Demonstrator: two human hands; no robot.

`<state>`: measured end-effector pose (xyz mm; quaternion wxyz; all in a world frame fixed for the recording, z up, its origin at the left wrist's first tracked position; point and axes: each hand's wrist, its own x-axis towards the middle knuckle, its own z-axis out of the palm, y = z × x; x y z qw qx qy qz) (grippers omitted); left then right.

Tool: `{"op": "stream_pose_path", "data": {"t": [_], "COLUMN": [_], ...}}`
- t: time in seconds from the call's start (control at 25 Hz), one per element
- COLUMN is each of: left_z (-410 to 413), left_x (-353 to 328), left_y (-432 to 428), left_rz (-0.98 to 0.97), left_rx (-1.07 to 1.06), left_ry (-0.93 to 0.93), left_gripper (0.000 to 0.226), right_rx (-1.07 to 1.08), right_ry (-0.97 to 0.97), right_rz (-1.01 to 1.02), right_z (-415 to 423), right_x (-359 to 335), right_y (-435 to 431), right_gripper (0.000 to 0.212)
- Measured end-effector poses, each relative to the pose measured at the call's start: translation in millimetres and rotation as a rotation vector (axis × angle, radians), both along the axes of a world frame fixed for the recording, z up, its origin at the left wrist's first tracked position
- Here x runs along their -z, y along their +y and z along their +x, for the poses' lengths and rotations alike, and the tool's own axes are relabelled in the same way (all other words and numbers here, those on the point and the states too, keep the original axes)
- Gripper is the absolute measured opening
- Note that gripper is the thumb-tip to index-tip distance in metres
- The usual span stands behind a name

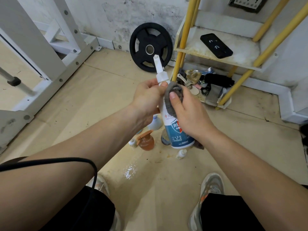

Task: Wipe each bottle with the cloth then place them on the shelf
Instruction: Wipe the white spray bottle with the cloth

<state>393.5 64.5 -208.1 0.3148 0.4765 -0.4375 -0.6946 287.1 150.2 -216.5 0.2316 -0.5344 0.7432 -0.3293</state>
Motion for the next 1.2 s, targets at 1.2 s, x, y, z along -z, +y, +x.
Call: {"op": "stream_pose_path", "data": {"t": [1.2], "left_z": [30.6], "left_x": [-19.4], "left_y": [-42.6], "left_rz": [-0.039], "left_rx": [0.123], "left_ry": [0.151], "left_gripper": [0.027], "right_rx": [-0.172], "right_ry": [-0.311], "right_rz": [0.007], "right_z": [4.2], "right_x": [5.5], "right_y": [9.1], "right_gripper": [0.056]}}
